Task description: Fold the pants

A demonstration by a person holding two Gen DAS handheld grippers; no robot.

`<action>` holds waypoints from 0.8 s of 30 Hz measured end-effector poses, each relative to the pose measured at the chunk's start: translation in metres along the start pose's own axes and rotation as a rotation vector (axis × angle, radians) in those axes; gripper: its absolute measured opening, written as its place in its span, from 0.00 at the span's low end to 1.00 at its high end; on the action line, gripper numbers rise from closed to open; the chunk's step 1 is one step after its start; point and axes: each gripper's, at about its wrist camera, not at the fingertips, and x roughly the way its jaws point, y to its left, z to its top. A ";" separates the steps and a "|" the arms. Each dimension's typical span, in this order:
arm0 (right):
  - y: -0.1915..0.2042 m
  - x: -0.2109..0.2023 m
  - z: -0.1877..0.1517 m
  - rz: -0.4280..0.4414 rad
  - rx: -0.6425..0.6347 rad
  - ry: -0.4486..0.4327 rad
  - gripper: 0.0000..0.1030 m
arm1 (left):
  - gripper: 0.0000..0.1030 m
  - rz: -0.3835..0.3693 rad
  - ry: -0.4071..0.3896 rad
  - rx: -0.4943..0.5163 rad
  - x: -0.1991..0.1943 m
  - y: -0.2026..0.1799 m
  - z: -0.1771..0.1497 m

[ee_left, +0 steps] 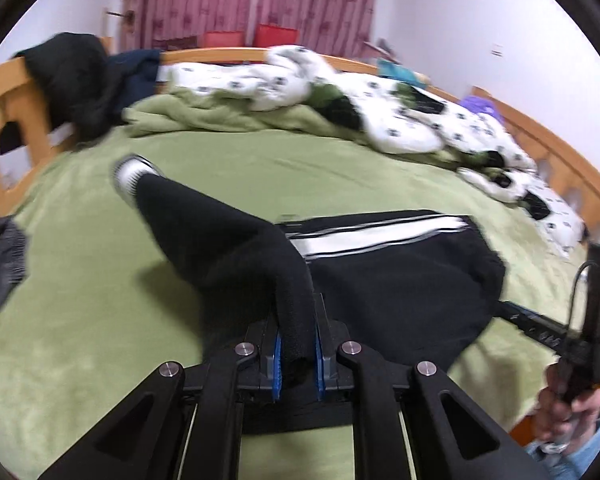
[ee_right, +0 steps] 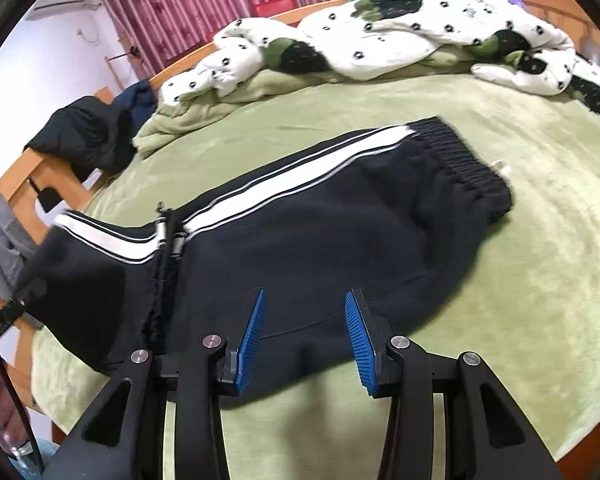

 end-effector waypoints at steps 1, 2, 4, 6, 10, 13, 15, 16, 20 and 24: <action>-0.004 -0.002 0.001 -0.015 -0.002 -0.008 0.41 | 0.11 -0.021 0.011 -0.002 0.007 -0.010 0.002; -0.010 -0.005 0.002 -0.029 -0.001 -0.017 0.41 | 0.11 -0.036 0.018 0.001 0.013 -0.020 0.001; -0.024 -0.011 0.005 -0.042 0.016 -0.037 0.41 | 0.11 -0.061 0.042 0.025 0.031 -0.043 -0.004; -0.036 -0.015 0.006 -0.047 0.042 -0.045 0.41 | 0.10 -0.090 0.078 0.031 0.050 -0.064 -0.011; -0.055 -0.019 0.006 -0.049 0.097 -0.053 0.41 | 0.10 -0.146 0.150 0.015 0.089 -0.089 -0.033; -0.063 -0.017 0.007 -0.040 0.115 -0.044 0.41 | 0.12 -0.151 0.173 0.005 0.100 -0.094 -0.046; -0.061 -0.014 0.006 -0.030 0.111 -0.035 0.41 | 0.22 -0.192 0.167 0.017 0.091 -0.092 -0.046; -0.059 -0.012 0.005 -0.024 0.103 -0.031 0.41 | 0.25 -0.220 0.158 0.018 0.083 -0.090 -0.045; -0.042 0.006 0.004 0.077 0.093 0.019 0.41 | 0.47 -0.236 0.101 0.026 0.043 -0.070 -0.044; -0.011 0.032 0.004 0.212 0.087 0.095 0.44 | 0.61 -0.123 0.059 -0.010 0.010 -0.026 -0.064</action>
